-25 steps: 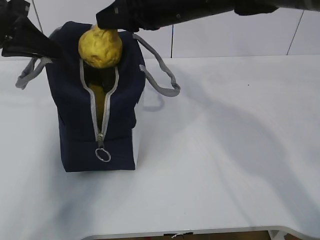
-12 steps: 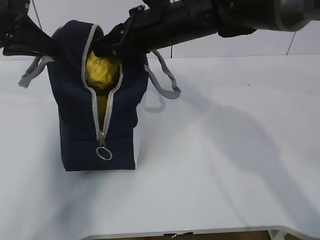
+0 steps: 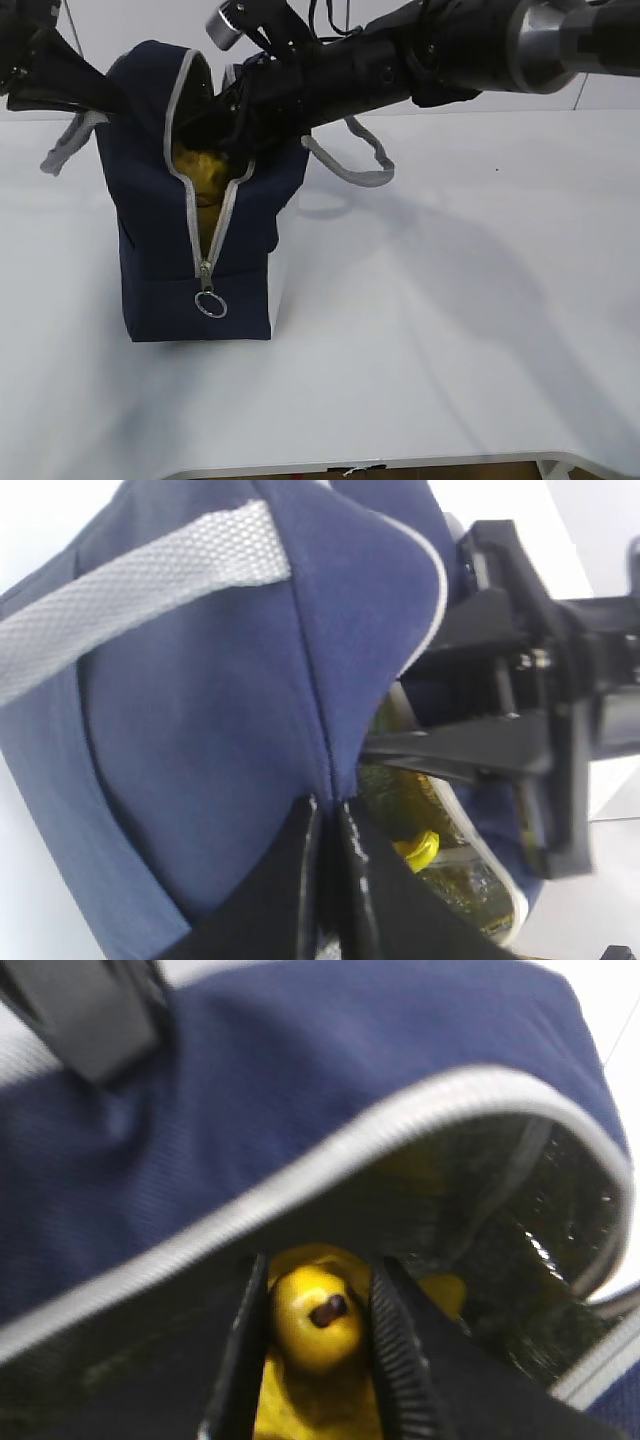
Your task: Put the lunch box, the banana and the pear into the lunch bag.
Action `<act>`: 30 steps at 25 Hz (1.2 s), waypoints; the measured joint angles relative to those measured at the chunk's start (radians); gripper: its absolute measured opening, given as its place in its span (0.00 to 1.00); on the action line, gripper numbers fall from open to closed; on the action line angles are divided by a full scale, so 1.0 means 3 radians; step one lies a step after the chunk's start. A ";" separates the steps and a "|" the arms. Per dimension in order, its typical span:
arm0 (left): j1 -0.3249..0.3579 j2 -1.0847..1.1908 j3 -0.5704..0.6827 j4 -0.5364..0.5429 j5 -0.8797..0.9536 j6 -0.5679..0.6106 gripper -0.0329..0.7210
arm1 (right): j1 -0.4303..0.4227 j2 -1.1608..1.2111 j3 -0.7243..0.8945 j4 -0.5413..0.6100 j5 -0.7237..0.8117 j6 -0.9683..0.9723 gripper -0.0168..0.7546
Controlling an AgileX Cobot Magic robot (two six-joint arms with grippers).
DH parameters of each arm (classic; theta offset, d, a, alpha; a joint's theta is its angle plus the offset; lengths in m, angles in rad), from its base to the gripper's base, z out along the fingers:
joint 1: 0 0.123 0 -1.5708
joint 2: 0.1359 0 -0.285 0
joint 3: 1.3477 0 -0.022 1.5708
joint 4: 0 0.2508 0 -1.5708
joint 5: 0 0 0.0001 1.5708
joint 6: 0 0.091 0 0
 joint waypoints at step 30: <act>0.0000 0.0000 0.0000 -0.0012 0.0005 0.0050 0.03 | 0.0000 -0.0218 -0.0007 0.0000 0.0164 -0.0210 0.62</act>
